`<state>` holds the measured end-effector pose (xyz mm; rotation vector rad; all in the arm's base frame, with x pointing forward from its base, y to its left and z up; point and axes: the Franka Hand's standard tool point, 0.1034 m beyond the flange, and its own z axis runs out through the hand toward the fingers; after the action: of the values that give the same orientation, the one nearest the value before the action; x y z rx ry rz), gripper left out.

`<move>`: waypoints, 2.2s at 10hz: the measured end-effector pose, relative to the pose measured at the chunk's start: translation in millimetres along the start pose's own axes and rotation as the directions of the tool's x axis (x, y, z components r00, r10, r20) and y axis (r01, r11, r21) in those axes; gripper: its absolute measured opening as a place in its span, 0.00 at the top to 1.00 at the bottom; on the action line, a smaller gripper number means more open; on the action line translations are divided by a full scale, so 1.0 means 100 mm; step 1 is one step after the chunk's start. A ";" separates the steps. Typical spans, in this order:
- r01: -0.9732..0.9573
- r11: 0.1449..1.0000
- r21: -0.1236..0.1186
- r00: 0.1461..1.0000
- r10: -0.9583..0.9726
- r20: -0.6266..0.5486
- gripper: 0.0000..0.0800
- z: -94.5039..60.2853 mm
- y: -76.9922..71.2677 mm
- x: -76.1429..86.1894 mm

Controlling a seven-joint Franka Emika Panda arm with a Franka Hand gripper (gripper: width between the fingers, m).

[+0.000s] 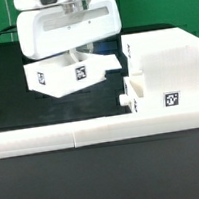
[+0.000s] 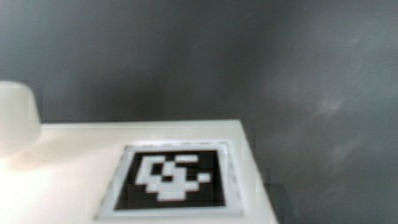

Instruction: Assemble drawer

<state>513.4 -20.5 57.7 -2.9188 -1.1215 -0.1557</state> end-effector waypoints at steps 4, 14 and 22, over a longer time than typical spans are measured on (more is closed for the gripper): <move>0.249 0.968 0.001 0.968 -0.249 0.011 0.95 0.02 0.04 0.02; 0.688 0.725 0.026 0.724 -0.688 0.048 0.95 -0.03 0.15 0.10; 0.679 0.733 0.032 0.732 -0.680 0.043 0.95 0.07 0.19 0.32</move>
Offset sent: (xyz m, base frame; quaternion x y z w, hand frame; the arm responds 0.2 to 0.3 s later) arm 0.0000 0.0000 0.0000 0.0000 0.0000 -0.1296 0.9916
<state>550.5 -12.8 54.7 -2.3425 -2.1394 -0.0688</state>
